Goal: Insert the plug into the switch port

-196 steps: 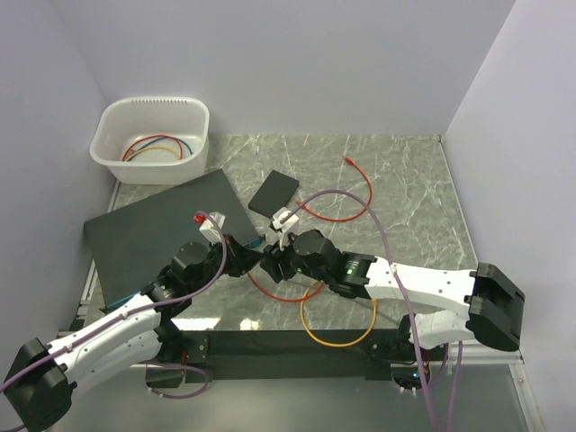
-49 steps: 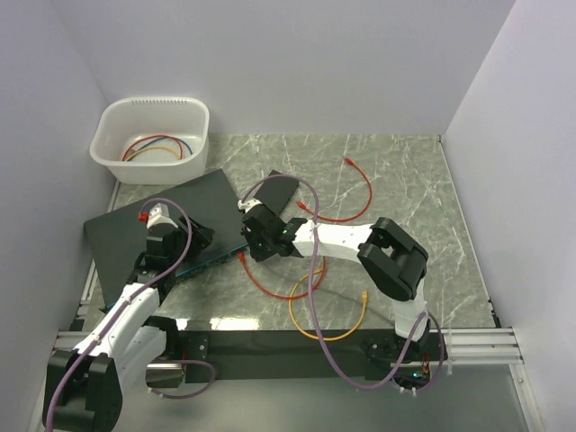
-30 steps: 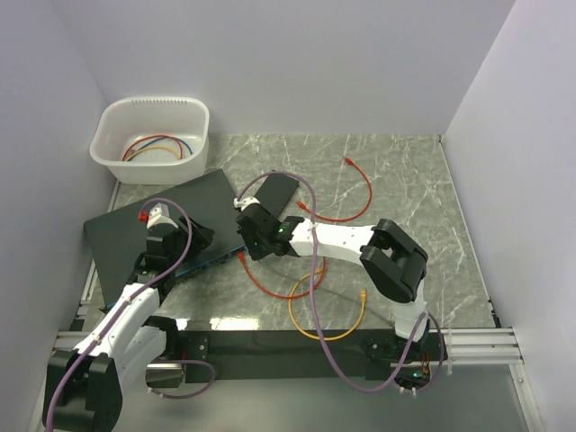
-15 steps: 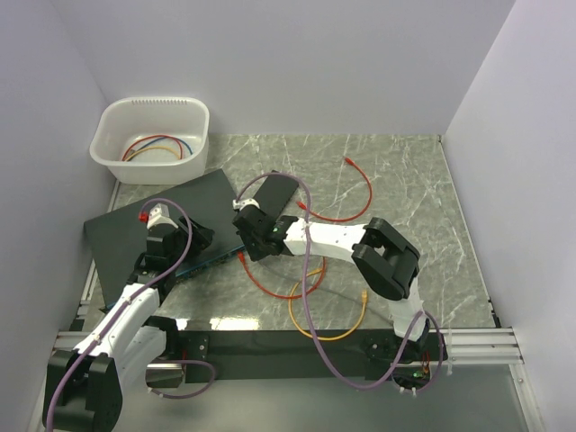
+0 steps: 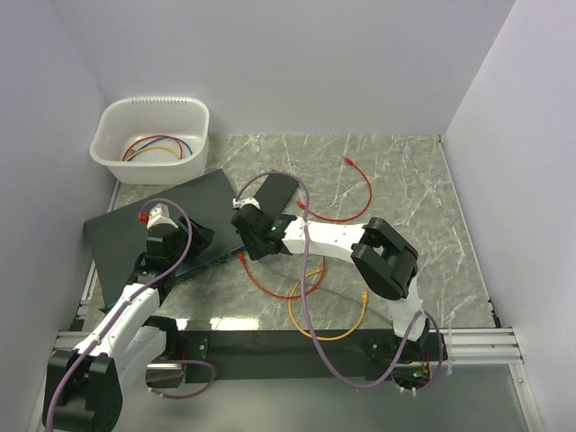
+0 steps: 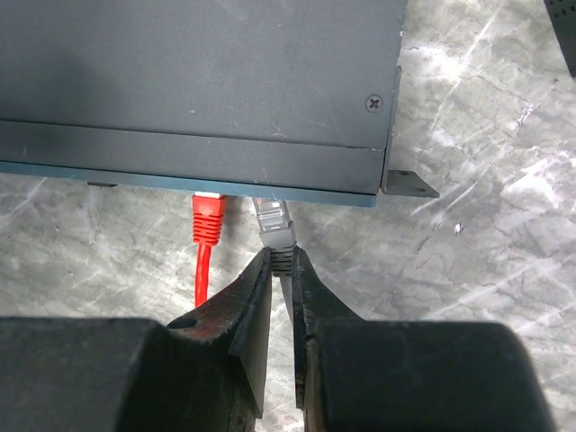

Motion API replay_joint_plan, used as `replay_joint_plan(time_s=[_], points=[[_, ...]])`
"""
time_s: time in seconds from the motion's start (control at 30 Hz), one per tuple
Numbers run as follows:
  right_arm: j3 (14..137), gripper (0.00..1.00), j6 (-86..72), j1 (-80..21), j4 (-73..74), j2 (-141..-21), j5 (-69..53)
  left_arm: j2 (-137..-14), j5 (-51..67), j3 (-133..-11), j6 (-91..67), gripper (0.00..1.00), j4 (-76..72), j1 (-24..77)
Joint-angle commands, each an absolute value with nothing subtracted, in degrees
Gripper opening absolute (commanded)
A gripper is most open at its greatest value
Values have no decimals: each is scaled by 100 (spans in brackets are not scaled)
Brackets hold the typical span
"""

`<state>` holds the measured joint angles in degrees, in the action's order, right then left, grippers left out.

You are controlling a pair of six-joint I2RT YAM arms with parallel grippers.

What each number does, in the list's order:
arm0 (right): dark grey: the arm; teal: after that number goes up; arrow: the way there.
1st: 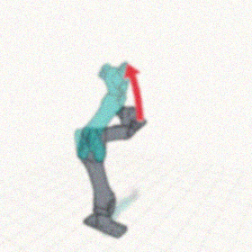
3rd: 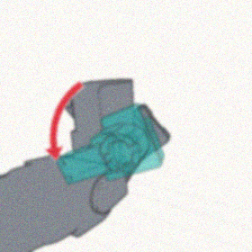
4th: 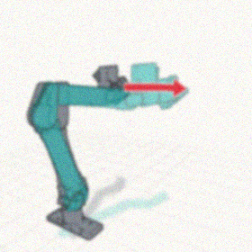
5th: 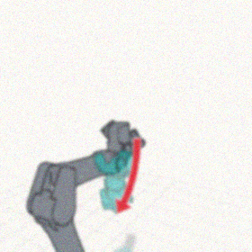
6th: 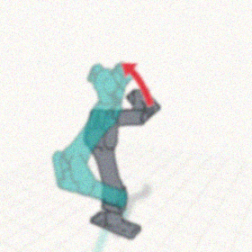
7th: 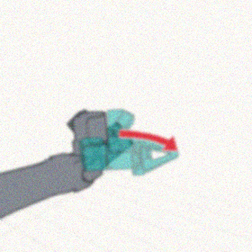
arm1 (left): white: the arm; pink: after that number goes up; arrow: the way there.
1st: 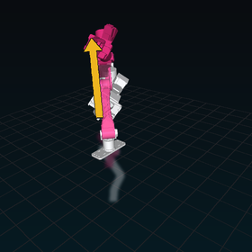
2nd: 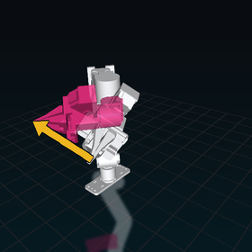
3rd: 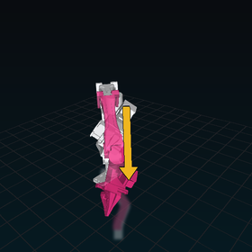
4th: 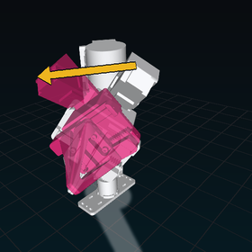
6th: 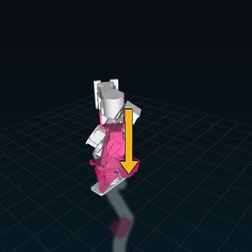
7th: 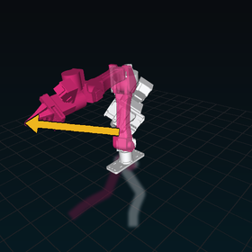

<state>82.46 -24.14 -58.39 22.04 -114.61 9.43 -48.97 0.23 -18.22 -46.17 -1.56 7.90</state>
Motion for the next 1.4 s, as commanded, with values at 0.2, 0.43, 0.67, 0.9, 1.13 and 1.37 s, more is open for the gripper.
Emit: replay_joint_plan(time_s=[0.2, 0.43, 0.67, 0.9, 1.13, 1.37], points=[[8798, 0, -2988, -5608, 2145, -11689, 1758, -4781, 123, -1775, -4544, 73, -369, 756], [8894, 0, -3137, -5607, 2048, -11821, 1328, -4755, 123, -1758, -4544, 73, -369, 756], [9105, 0, -3419, -5599, 1995, -11909, 1055, -4737, 132, -1749, -4544, 73, -360, 756], [9062, 0, -3340, -5599, 1986, -11848, 975, -4693, 132, -1732, -4544, 73, -360, 756], [8368, 44, -2883, -5783, 1863, -11365, 1625, -4693, 132, -1731, -4553, 73, -369, 756], [7919, 47, -2584, -5994, 1828, -11048, 2083, -4728, 123, -1740, -4544, 73, -378, 756]])
